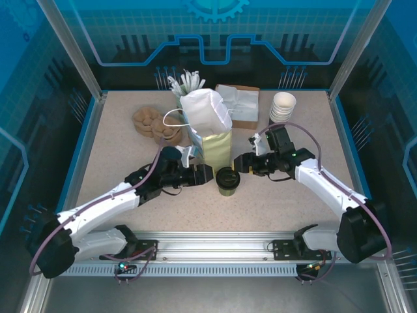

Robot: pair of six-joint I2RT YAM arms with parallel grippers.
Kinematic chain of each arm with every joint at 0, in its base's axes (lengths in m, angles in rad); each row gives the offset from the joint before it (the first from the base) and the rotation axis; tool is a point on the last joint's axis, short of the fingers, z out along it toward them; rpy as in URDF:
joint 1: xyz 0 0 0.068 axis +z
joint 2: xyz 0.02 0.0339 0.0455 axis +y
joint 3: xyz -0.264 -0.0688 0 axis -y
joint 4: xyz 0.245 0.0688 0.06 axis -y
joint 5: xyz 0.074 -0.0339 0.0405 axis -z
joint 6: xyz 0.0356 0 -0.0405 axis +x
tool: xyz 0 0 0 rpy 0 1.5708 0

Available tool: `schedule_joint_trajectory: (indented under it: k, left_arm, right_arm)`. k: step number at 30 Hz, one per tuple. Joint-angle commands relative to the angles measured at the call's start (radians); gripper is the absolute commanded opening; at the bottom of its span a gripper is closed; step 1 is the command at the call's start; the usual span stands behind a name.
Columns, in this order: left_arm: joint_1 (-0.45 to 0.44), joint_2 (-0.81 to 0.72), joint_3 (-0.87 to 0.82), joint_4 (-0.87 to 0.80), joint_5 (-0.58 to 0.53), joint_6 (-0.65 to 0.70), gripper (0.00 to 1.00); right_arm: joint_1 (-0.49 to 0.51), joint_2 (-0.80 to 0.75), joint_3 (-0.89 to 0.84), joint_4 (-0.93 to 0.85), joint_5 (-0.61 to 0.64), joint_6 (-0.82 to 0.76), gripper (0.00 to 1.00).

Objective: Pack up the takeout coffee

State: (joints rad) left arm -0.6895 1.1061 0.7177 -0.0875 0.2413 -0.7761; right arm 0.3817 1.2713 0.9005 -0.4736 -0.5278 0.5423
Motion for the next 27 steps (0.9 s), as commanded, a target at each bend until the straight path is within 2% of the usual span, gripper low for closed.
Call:
schedule_joint_trajectory:
  k: [1,12,22,27]
  left_arm:
    - [0.018,-0.058,0.053,-0.097,-0.033,0.058,0.59]
    - [0.085,-0.212,0.096,-0.292,-0.123,0.144,0.71]
    - [0.16,-0.302,0.093,-0.408,-0.27,0.195,0.8]
    - [0.209,-0.326,0.1,-0.412,-0.308,0.202,0.84]
  right_arm:
    - [0.017,-0.062,0.053,-0.11,0.047,-0.049,0.61]
    - [0.087,-0.241,0.085,-0.226,0.235,-0.088,0.6]
    - [0.161,-0.349,0.071,-0.217,0.281,-0.093,0.58]
    - [0.177,-0.366,0.094,-0.201,0.274,-0.095,0.52]
